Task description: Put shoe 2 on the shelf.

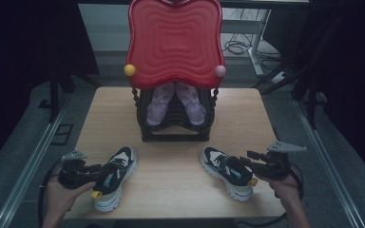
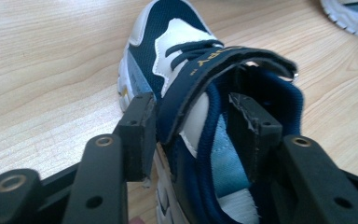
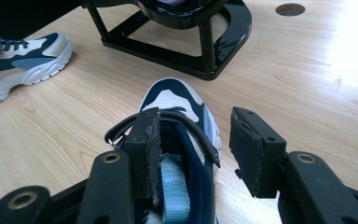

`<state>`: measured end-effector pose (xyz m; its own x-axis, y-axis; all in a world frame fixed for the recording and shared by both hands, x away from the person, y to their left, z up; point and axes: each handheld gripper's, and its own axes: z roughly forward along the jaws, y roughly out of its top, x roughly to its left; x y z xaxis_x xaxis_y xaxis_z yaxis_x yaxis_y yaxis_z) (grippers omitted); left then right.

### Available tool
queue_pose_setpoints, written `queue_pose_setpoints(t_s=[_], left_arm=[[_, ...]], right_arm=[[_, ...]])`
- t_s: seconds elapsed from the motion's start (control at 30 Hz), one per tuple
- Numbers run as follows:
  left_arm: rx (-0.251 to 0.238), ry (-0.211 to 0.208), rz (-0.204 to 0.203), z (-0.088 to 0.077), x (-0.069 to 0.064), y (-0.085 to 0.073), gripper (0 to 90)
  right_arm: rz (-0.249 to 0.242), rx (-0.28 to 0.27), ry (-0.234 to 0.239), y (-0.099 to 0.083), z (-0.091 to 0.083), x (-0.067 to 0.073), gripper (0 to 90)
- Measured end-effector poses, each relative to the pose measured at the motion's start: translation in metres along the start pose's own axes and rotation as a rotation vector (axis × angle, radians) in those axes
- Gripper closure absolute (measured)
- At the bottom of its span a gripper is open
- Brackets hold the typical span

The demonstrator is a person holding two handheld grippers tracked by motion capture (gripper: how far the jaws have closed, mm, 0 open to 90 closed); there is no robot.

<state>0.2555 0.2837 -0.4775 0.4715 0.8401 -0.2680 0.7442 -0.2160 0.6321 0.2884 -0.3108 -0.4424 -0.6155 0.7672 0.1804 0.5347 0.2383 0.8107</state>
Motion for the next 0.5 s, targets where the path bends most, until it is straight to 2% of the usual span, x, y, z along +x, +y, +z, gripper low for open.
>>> queue_pose_setpoints(t_s=[0.1,0.2,0.5], left_arm=[[0.007,0.012,-0.001,0.003,0.002,0.0,59.0],[0.002,0.006,-0.003,0.004,0.003,-0.001,62.2],[0.002,0.015,-0.005,0.004,0.002,-0.002,63.6]], right_arm=[[-0.011,0.014,-0.006,0.002,0.0,-0.001,53.3],[-0.015,0.036,0.0,0.005,0.003,-0.003,53.3],[-0.059,0.125,0.031,0.009,0.02,-0.001,53.5]])
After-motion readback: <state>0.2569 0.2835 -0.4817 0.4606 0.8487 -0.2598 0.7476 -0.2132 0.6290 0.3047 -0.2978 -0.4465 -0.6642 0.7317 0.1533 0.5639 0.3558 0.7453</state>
